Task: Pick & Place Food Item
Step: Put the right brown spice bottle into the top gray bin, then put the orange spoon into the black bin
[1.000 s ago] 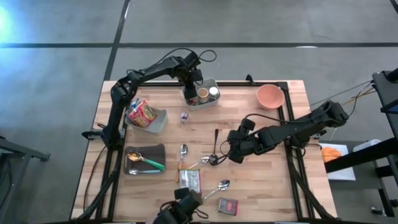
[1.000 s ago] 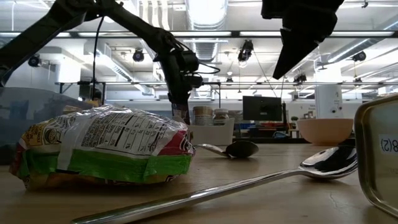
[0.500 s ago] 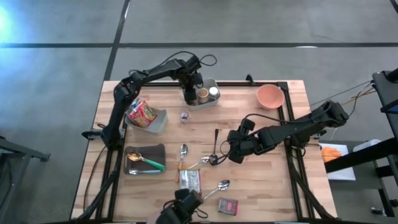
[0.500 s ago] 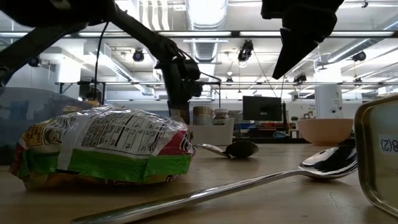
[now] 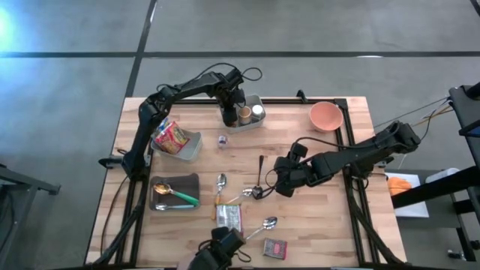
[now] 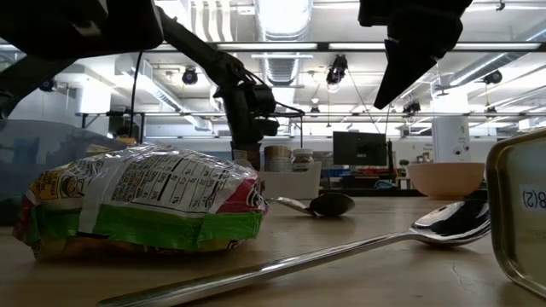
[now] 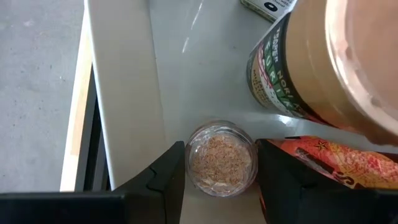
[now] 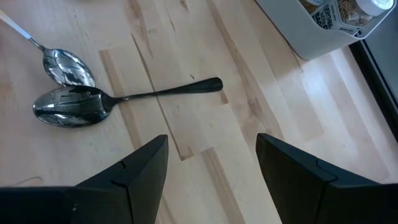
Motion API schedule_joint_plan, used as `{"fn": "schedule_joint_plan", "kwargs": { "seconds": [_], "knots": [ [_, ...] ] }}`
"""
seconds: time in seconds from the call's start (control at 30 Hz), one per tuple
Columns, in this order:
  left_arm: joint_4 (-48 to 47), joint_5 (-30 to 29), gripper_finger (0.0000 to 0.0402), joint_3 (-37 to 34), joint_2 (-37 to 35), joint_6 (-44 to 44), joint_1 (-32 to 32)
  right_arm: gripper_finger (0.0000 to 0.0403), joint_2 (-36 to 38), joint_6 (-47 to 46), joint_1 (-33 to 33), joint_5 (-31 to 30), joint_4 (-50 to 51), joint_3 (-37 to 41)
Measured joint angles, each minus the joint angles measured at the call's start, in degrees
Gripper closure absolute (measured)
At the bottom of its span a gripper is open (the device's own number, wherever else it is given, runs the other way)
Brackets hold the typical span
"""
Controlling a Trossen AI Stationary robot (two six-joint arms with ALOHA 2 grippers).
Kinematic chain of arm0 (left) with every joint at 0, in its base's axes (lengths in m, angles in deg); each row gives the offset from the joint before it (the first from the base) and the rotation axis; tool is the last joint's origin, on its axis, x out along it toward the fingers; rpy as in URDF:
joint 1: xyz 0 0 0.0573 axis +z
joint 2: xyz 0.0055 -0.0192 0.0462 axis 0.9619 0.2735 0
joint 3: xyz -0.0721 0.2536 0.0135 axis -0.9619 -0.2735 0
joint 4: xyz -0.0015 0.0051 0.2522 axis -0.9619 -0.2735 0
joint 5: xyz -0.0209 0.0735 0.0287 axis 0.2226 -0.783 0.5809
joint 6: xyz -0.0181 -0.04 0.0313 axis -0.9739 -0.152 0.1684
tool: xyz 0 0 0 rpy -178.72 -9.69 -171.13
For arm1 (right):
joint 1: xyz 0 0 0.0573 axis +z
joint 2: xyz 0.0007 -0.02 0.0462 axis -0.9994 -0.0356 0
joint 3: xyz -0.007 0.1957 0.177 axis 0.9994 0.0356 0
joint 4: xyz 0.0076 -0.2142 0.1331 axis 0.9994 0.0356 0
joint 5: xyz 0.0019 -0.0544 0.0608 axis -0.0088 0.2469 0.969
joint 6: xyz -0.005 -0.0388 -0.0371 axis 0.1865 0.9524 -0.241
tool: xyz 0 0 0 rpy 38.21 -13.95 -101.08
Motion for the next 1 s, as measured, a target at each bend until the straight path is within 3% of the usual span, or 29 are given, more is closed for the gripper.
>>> {"fn": "schedule_joint_plan", "kwargs": {
  "seconds": [0.2,0.37,0.47,0.77,1.0],
  "knots": [
    [0.2,-0.1,0.0238,0.0,0.0,-1.3,0.0,0.0161,0.0,0.0,0.0,0.0,0.0,0.0],
    [-0.2,-0.4,0.0132,-0.1,0.0,-3.0,0.0,0.0161,0.0,0.2,0.0,0.0,0.0,0.0],
    [-0.5,-1.1,0.0097,0.2,-0.2,-4.0,0.0,0.0161,0.0,0.3,0.0,0.0,0.0,0.0],
    [-1.0,-1.3,0.0084,0.2,-0.7,-4.6,0.0,0.0161,0.0,0.5,0.0,0.0,0.1,0.0],
    [-2.8,-1.7,0.0083,0.2,-5.1,-4.6,0.0,0.0161,0.0,0.5,0.0,0.0,0.2,0.0]
  ]
}}
